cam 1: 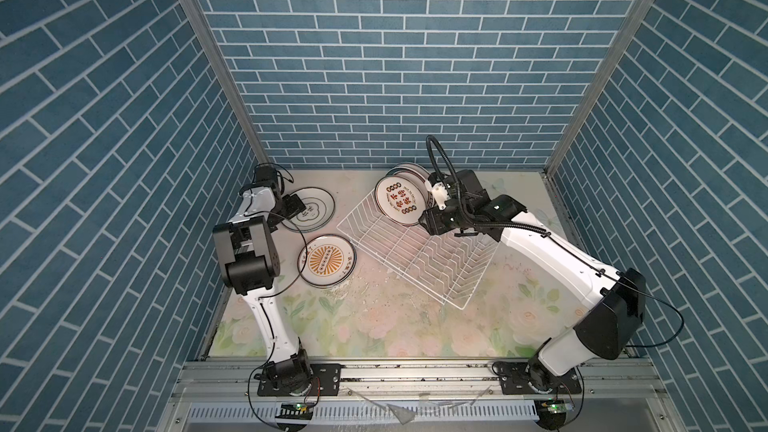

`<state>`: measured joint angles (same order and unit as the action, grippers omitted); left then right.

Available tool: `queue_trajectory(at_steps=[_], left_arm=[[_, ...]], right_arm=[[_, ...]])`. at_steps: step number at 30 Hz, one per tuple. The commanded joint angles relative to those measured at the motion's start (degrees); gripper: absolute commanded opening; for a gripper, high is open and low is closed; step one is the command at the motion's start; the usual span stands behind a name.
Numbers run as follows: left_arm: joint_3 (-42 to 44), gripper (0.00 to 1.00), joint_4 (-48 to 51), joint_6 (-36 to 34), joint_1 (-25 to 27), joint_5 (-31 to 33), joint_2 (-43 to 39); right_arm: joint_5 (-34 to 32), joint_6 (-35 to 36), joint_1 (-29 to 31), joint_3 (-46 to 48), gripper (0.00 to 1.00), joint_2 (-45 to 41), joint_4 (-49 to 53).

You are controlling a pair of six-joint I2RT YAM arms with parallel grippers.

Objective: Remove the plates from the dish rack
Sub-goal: 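Lower the white plate onto the green-rim plate with left while right returns to rack, then release the white plate with left while right grips the red-text plate in rack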

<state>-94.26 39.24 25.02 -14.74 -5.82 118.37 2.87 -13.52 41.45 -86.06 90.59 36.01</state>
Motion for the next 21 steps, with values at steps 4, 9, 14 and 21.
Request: queue_trajectory(at_steps=[4,9,14,21], left_arm=[[9.0,0.99,-1.5,-0.5,0.5,-0.8,-10.6],[20.5,0.99,-7.6,0.7,0.6,-4.0,-20.1],[31.1,1.00,-14.6,2.1,0.5,-7.7,-28.8],[38.2,0.99,-21.3,1.6,0.5,-12.5,-35.4]], right_arm=[[-3.4,6.8,-1.5,-5.4,0.61,6.3,-2.0],[-4.5,8.5,-1.5,-12.7,0.59,12.3,-2.0],[-6.6,12.2,-1.7,-18.2,0.55,17.5,-1.4],[-7.0,17.5,-2.1,-20.5,0.50,20.3,-2.9]])
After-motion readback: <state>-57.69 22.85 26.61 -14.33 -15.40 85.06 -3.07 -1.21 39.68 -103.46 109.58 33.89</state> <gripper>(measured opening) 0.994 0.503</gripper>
